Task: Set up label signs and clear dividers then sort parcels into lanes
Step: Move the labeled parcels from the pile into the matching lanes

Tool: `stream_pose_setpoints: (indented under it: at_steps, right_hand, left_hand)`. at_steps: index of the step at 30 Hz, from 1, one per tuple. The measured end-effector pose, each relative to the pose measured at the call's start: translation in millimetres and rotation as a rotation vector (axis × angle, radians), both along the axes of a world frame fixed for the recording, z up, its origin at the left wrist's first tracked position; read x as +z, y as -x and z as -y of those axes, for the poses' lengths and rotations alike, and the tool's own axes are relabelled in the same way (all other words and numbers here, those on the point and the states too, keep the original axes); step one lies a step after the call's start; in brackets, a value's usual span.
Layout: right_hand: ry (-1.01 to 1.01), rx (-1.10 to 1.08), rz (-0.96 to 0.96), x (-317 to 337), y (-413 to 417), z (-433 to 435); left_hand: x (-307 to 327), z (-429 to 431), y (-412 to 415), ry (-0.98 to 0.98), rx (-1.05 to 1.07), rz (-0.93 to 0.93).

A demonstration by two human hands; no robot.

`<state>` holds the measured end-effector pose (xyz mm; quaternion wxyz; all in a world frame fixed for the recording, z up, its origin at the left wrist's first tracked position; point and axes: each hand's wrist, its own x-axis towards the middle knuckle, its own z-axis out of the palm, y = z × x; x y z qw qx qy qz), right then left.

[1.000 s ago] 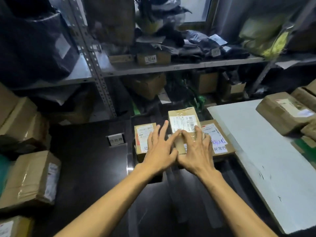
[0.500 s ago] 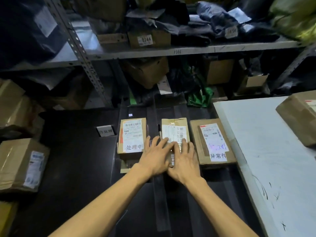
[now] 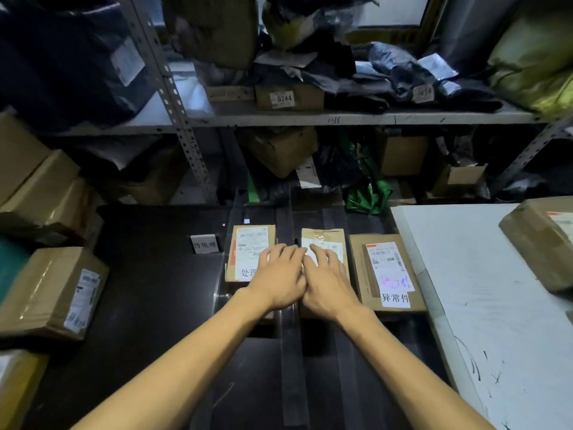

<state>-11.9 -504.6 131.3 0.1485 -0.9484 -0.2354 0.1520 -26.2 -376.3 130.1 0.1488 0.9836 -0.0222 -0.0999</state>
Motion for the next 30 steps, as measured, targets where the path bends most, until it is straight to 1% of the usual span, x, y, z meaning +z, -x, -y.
stream_pose_setpoints:
  at_steps: [3,5,7,9,16,20,23,26,30]
  right_hand:
    - [-0.036,0.064,0.023,29.0,-4.8,-28.5]
    - [-0.103,0.062,0.020,45.3,-8.4,-42.8]
    - [-0.210,0.126,0.019,70.6,4.5,-87.4]
    - [-0.300,0.141,-0.015,88.4,6.4,-110.3]
    - [-0.471,0.326,0.001,154.4,91.9,-259.7]
    - [-0.516,0.450,0.021,175.4,152.4,-338.9]
    - [-0.525,0.503,-0.004,180.1,188.6,-386.8]
    - [-0.534,0.527,-0.033,178.2,210.0,-431.3]
    - [-0.533,0.540,-0.120,162.7,225.0,-487.5]
  left_hand:
    - [30.9,-39.3,8.6,0.000,0.084,0.028]
    - [48.4,-60.1,13.2,0.117,0.188,0.027]
    - [72.1,-105.5,42.9,0.255,0.346,0.080]
    - [89.5,-127.9,52.4,0.318,0.399,0.120]
    - [134.8,-282.2,206.4,0.284,0.619,0.331]
    - [158.6,-360.7,294.0,0.339,0.727,0.384]
    - [161.7,-402.2,345.2,0.352,0.831,0.401]
    - [157.0,-438.1,378.5,0.297,0.865,0.382]
    - [142.9,-486.6,393.6,0.298,0.890,0.407]
